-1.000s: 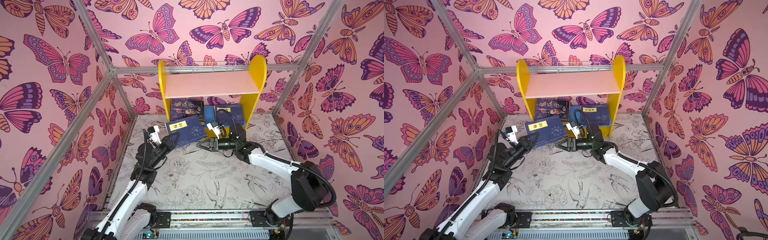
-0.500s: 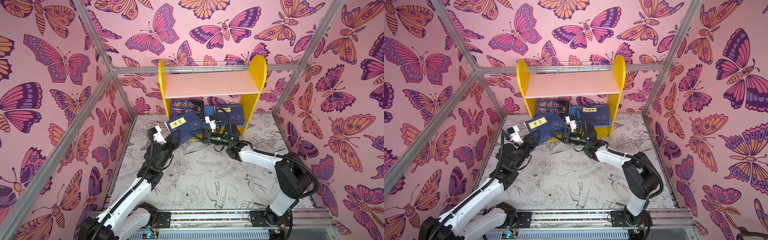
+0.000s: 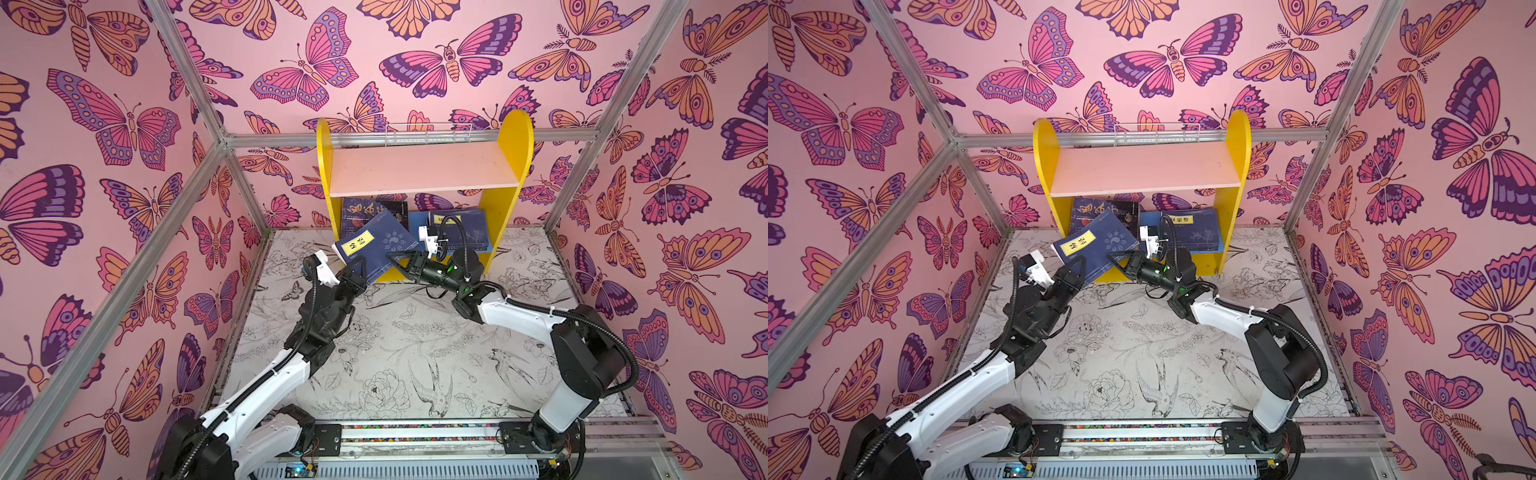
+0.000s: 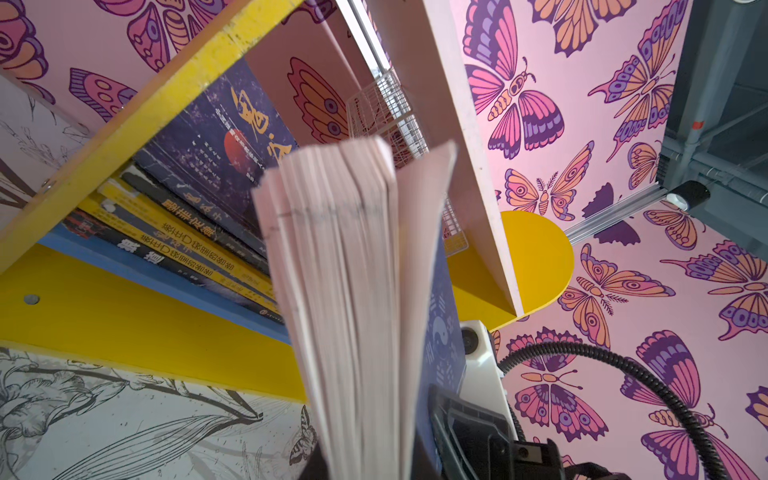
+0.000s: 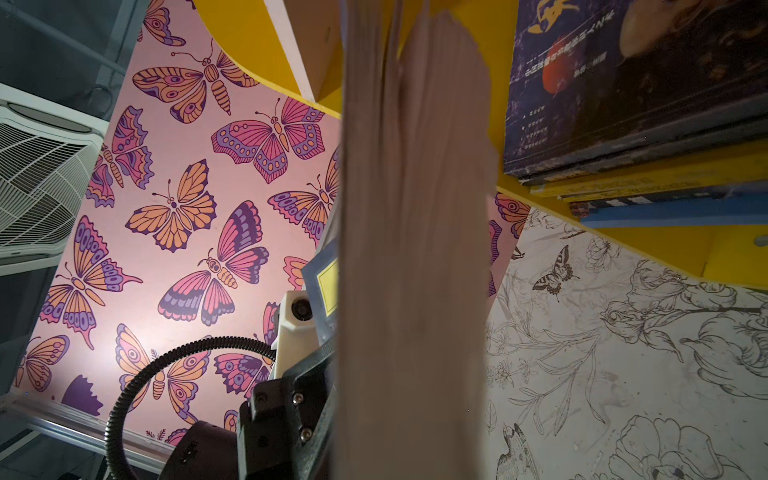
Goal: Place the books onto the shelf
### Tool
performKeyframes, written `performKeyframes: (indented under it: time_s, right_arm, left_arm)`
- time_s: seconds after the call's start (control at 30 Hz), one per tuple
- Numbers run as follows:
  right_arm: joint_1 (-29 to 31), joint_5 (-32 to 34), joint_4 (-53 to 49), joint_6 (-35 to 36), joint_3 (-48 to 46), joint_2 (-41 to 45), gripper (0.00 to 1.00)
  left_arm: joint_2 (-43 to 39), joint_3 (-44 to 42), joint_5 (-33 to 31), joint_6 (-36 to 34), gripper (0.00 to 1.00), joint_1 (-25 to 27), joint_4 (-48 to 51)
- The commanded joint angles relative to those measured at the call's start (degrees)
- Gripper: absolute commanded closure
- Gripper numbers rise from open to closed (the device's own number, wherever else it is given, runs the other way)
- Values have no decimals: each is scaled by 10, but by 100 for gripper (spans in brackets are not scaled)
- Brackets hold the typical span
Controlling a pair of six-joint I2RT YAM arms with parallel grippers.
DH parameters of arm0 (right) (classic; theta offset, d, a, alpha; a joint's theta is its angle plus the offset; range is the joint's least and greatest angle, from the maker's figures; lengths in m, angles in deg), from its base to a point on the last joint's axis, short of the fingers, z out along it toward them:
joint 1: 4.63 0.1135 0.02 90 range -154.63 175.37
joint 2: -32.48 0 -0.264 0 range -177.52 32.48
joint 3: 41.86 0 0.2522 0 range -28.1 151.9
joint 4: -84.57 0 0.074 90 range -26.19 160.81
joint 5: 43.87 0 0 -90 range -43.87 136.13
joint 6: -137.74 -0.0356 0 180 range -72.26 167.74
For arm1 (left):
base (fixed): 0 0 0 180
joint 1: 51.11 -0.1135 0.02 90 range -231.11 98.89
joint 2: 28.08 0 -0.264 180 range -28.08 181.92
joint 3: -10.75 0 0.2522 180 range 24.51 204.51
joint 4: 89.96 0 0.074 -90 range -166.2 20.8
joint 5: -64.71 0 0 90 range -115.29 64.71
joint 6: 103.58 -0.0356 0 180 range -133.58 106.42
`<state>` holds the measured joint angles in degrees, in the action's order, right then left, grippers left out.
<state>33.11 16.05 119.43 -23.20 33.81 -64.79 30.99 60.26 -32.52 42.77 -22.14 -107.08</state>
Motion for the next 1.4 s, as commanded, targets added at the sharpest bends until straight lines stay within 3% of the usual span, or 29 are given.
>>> performKeyframes:
  time_s: [0.0, 0.03, 0.1, 0.23, 0.43, 0.63, 1.0, 1.37]
  right_arm:
    - [-26, 57, 20, 35, -4, 55, 100]
    - [-40, 55, 14, 36, -16, 66, 100]
    - [-68, 58, 5, 35, -44, 97, 100]
    - [-125, 70, -31, 41, -97, 149, 100]
    - [-192, 96, -124, 74, -126, 198, 100]
    - [-232, 116, -146, 63, -125, 189, 100]
    - [-240, 171, -99, 40, -66, 91, 100]
    - [-254, 180, -86, 19, 6, 4, 100]
  left_arm:
    - [-20, -2, 22, -37, 67, 21, 82]
    - [-35, 2, 11, -47, 58, 20, 109]
    - [-63, 15, -21, -63, 51, 20, 177]
    - [-114, 40, -103, -73, 47, 18, 346]
    - [-154, 51, -158, -83, 47, 11, 497]
    - [-187, 27, -161, -66, 47, 0, 524]
    - [-179, 33, -146, -69, 47, -8, 525]
    - [-184, 26, -132, -68, 47, -15, 530]
